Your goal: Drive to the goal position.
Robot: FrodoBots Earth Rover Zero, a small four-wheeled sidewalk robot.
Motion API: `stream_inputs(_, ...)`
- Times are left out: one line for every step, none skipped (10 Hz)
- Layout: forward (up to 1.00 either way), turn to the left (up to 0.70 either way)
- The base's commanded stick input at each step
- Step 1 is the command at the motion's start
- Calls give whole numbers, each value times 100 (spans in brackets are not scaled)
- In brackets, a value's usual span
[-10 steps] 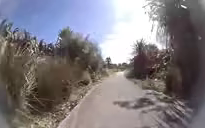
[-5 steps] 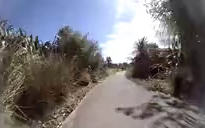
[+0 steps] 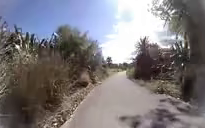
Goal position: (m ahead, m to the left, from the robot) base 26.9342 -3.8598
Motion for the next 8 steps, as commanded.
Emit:
stream_inputs(70,-7)
stream_inputs(70,-7)
stream_inputs(70,-7)
stream_inputs(70,-7)
stream_inputs(70,-6)
stream_inputs(70,-6)
stream_inputs(70,-6)
stream_inputs(70,-6)
